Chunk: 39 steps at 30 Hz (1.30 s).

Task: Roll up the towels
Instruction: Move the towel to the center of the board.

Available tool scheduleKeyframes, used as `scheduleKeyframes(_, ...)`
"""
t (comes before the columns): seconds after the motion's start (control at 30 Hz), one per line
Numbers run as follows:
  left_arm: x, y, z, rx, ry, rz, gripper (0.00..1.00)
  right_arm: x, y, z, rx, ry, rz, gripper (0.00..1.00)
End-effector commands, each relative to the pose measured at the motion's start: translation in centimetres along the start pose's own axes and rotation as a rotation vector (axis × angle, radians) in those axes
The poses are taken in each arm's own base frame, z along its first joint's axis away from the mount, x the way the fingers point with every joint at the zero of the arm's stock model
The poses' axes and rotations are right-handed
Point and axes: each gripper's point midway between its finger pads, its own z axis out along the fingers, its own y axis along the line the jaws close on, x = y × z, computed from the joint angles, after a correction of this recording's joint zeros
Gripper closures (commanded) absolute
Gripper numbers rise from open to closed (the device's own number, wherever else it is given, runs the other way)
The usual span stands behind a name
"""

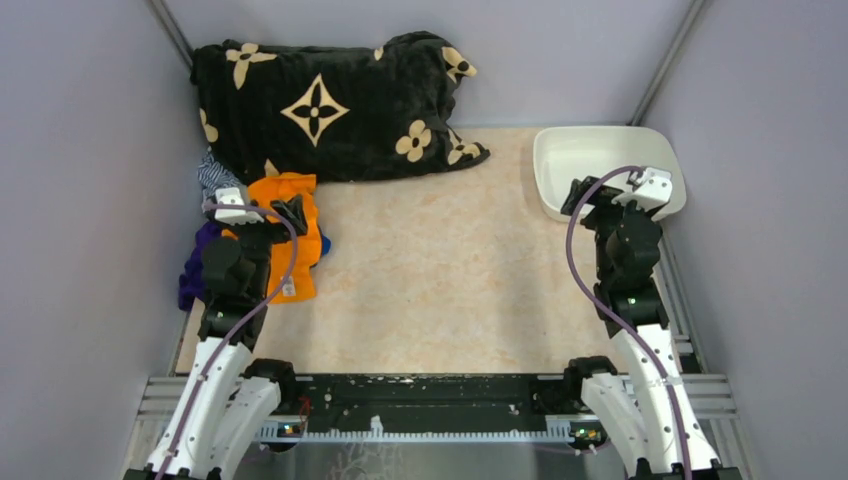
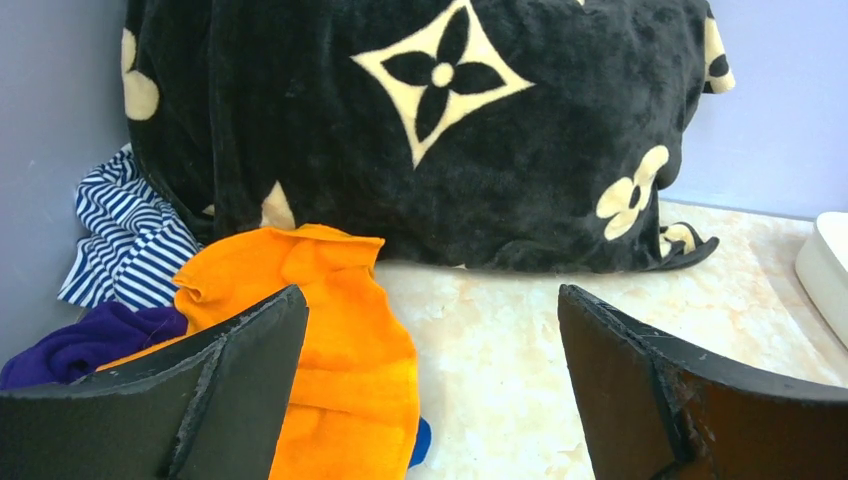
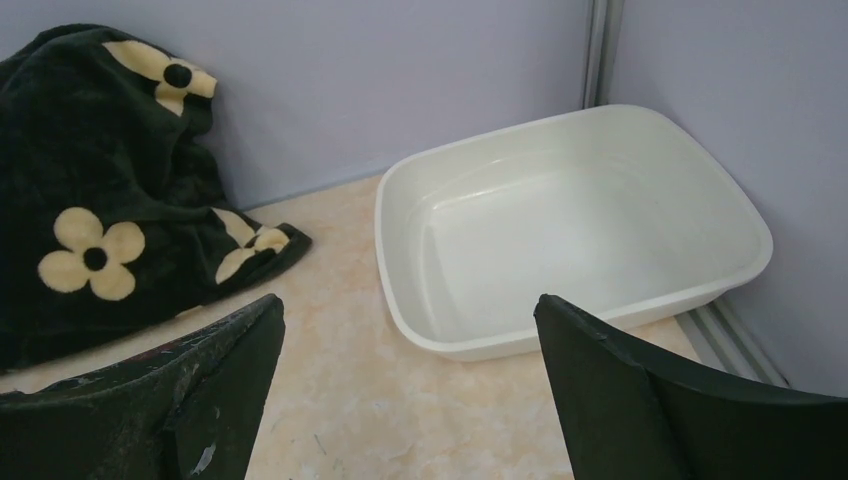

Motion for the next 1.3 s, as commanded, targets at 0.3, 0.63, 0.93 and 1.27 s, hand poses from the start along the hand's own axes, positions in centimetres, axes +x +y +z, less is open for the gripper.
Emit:
scheduleKeyframes(0.3, 1.1, -2.1, 1.7, 0.120, 0.130, 0.125, 0.00, -1.0, 1.8, 0.6, -0.082, -0.010, 0.027, 0.04)
scheduleKeyframes(0.63, 9.6, -0.8, 8.1, 0.062, 0.597, 0.261, 0.12, -0.1, 3.3, 0.7, -0.161, 0.032, 0.045, 0.04)
scheduleKeyframes(0.93, 16.4, 2.6, 13.8, -0.142, 0.867, 0.553, 0.17, 1.5, 3.7, 0.8, -0.185, 0.070, 0.058, 0.04)
scheduleKeyframes(1.27, 22.0, 6.1, 16.0, -0.340, 0.970, 0.687, 0.35, 1.2, 3.8, 0.5, -0.191, 0.060, 0.060, 0.04)
